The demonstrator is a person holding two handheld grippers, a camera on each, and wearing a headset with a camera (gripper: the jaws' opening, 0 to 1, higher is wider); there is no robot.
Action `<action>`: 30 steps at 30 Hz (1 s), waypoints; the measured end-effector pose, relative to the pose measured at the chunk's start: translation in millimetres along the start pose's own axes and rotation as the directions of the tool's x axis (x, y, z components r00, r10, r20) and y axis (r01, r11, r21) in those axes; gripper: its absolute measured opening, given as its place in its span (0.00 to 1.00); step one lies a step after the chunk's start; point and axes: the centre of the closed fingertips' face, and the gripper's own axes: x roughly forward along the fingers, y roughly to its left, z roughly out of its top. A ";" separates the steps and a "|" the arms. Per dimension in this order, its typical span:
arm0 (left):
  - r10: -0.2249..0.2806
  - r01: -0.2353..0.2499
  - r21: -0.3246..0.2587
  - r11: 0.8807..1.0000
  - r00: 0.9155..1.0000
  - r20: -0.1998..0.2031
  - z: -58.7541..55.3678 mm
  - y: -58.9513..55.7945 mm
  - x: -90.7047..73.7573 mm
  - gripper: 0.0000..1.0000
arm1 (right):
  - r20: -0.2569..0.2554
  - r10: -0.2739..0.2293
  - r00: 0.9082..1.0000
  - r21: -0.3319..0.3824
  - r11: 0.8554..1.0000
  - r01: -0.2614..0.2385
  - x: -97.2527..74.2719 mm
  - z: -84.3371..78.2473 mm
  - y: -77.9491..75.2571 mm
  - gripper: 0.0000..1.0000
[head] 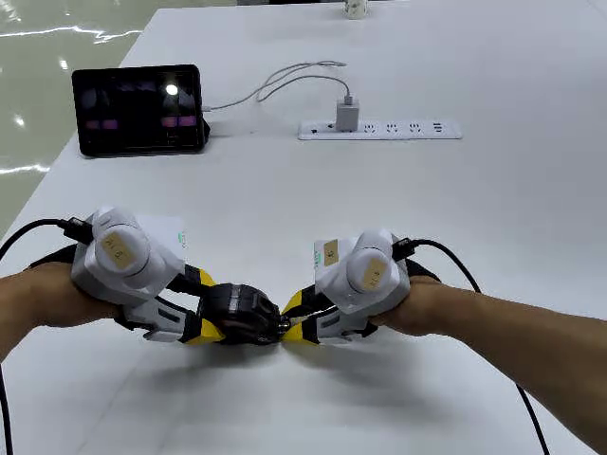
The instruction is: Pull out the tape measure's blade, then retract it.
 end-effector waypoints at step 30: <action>-0.004 0.004 -0.004 1.000 1.000 -0.008 1.4 -1.8 -0.6 0.25 | -0.027 -0.006 1.000 0.004 1.000 0.006 -23.2 -20.1 1.3 0.09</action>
